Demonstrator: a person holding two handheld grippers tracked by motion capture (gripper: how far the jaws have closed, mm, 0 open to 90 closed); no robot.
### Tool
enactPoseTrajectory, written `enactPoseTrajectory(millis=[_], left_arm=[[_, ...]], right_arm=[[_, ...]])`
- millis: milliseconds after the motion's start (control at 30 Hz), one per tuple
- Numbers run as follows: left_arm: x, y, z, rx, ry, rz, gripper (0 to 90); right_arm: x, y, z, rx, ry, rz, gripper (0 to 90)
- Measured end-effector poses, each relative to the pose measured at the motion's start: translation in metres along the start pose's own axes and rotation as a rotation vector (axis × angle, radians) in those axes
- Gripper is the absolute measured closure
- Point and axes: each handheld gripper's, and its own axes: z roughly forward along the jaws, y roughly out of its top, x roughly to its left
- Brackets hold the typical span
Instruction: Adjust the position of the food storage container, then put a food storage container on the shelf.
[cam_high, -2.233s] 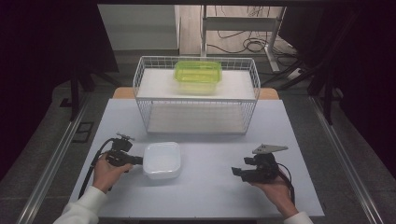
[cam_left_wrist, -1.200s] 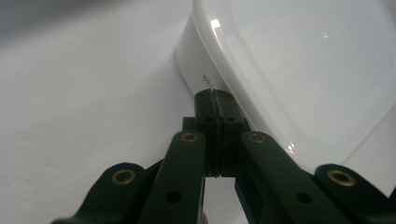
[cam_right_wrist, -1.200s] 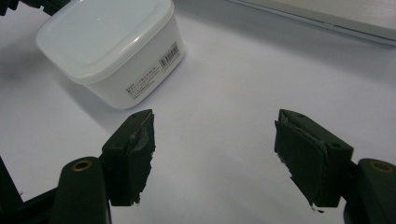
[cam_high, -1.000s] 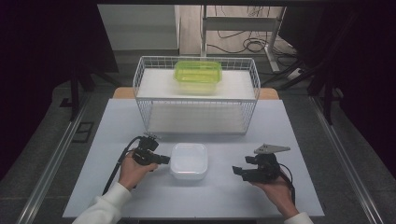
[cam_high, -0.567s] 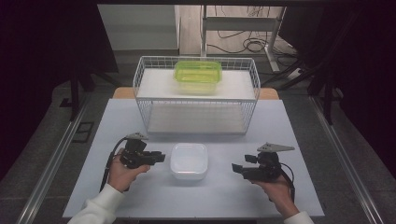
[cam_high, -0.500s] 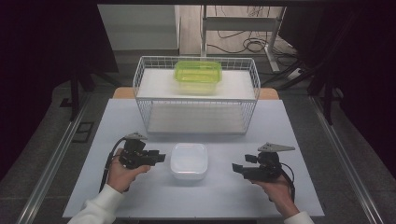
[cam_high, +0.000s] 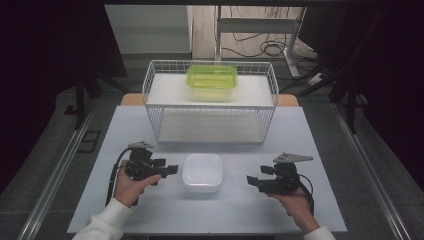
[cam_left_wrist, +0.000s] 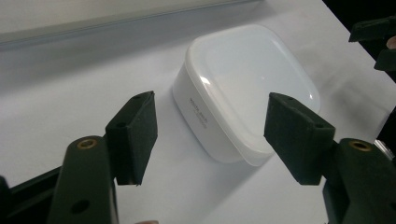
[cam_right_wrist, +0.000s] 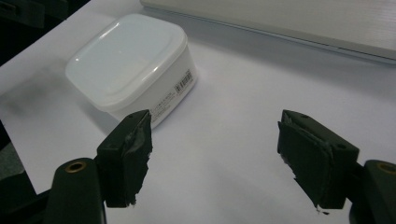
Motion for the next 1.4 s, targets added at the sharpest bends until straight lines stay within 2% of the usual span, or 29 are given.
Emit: enactPoseTrajectory(millis=[333, 467, 667, 900, 967, 1167, 1267, 1400], left_arm=[[0.001, 0.003, 0.002, -0.009, -0.051, -0.065, 32.1], [0.002, 0.004, 0.005, -0.009, -0.068, -0.087, 31.9], [0.004, 0.006, 0.010, -0.008, -0.093, -0.122, 32.1], [0.009, 0.008, 0.018, -0.002, -0.112, -0.161, 33.0], [0.011, 0.009, 0.021, -0.001, -0.124, -0.173, 33.4], [0.014, 0.008, 0.027, 0.006, -0.142, -0.200, 34.4], [0.017, 0.007, 0.028, 0.015, -0.152, -0.207, 34.6], [0.022, 0.005, 0.031, 0.014, -0.176, -0.233, 35.9]], right_arm=[[0.012, 0.015, 0.007, -0.002, 0.069, 0.075, 28.2], [0.016, 0.022, 0.013, -0.007, 0.076, 0.094, 28.4], [0.016, 0.031, 0.027, -0.021, 0.111, 0.160, 29.7], [0.014, 0.039, 0.045, -0.008, 0.144, 0.225, 30.7], [0.015, 0.039, 0.051, -0.007, 0.159, 0.233, 31.7], [0.016, 0.034, 0.066, 0.042, 0.191, 0.233, 35.4], [0.018, 0.033, 0.071, 0.055, 0.201, 0.229, 36.4], [0.017, 0.033, 0.076, 0.065, 0.205, 0.249, 38.8]])
